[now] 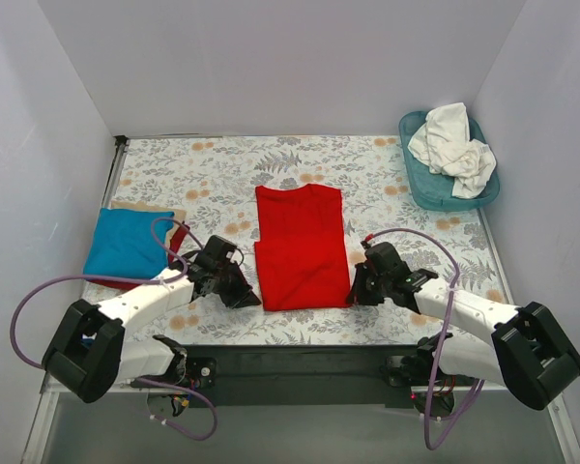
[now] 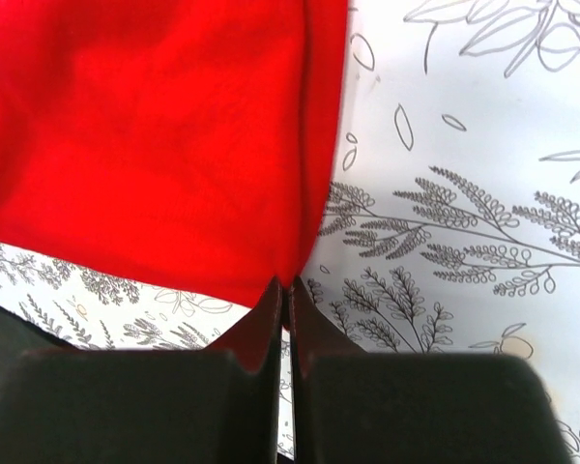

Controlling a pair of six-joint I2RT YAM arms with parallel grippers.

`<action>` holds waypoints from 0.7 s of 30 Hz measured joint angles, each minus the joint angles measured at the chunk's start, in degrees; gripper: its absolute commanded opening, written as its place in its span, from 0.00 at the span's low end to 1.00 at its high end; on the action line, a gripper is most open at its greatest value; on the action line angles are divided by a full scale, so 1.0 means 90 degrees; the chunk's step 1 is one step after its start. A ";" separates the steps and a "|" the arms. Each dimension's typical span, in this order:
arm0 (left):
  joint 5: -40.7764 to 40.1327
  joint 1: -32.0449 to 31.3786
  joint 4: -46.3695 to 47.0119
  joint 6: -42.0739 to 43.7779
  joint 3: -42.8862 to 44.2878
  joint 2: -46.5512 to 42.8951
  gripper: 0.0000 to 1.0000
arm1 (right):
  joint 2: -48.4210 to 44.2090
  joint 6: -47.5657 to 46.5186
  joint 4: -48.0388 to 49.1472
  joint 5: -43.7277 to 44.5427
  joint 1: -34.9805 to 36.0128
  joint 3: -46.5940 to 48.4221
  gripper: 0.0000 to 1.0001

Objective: Fold and stack the t-shirts
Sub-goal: Fold the tshirt

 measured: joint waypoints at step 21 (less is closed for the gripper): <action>0.0291 -0.0461 0.0738 -0.0063 -0.0330 0.0442 0.34 | -0.0398 0.0066 0.0002 -0.0046 0.0000 -0.0284 0.01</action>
